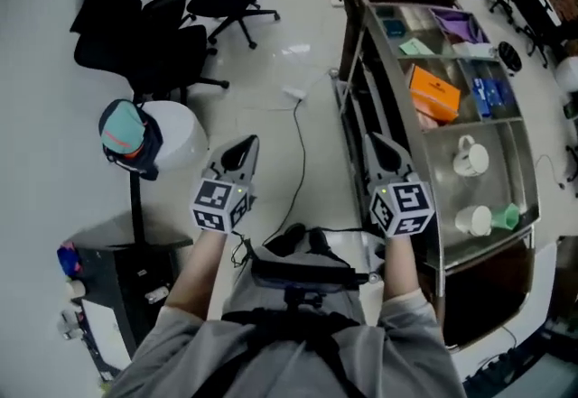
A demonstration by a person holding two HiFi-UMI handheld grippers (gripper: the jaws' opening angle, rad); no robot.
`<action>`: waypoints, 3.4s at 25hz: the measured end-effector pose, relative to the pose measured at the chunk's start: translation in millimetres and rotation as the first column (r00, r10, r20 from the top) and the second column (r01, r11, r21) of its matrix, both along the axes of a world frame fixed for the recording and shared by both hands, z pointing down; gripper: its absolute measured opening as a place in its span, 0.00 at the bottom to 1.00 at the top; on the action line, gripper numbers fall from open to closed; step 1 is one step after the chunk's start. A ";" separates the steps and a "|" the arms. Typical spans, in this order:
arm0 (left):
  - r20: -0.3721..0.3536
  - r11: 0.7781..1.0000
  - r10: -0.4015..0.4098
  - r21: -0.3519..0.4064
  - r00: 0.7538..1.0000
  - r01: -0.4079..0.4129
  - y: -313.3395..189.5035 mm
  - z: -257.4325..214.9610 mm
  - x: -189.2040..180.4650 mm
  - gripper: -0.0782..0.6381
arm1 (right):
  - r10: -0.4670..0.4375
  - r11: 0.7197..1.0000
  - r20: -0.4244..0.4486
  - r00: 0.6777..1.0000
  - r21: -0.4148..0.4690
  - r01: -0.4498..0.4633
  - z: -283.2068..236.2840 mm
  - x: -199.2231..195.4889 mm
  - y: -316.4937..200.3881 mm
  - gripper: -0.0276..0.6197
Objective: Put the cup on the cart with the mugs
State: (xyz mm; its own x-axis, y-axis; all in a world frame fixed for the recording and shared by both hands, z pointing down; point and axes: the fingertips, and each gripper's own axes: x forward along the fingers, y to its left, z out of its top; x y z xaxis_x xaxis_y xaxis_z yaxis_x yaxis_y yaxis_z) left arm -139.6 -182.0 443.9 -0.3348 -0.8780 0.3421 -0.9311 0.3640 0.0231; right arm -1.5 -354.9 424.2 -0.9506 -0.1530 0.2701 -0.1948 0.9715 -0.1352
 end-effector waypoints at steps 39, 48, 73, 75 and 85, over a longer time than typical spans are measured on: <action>0.025 0.235 -0.972 -0.005 0.235 0.972 565.3 8.7 148.0 0.11 | -0.971 0.239 -0.024 0.239 -0.007 0.971 14.5 -105.6 548.6 0.05; 0.028 0.097 -0.995 0.025 0.096 0.995 671.4 19.2 183.8 0.11 | -0.997 0.073 -0.023 0.074 0.018 0.997 17.7 -82.6 690.8 0.05; 0.033 -0.300 -0.954 -0.005 -0.299 0.954 787.9 12.4 201.2 0.11 | -0.943 -0.328 -0.058 -0.329 -0.021 0.944 29.3 -112.4 873.1 0.05; 0.042 -0.318 -0.947 -0.007 -0.318 0.948 793.3 10.1 195.4 0.11 | -0.935 -0.349 -0.050 -0.350 -0.025 0.937 29.3 -119.3 880.9 0.05; 0.064 -0.336 -0.940 -0.020 -0.334 0.942 827.5 7.2 179.3 0.11 | -0.920 -0.392 -0.017 -0.392 -0.034 0.920 28.2 -132.4 923.4 0.05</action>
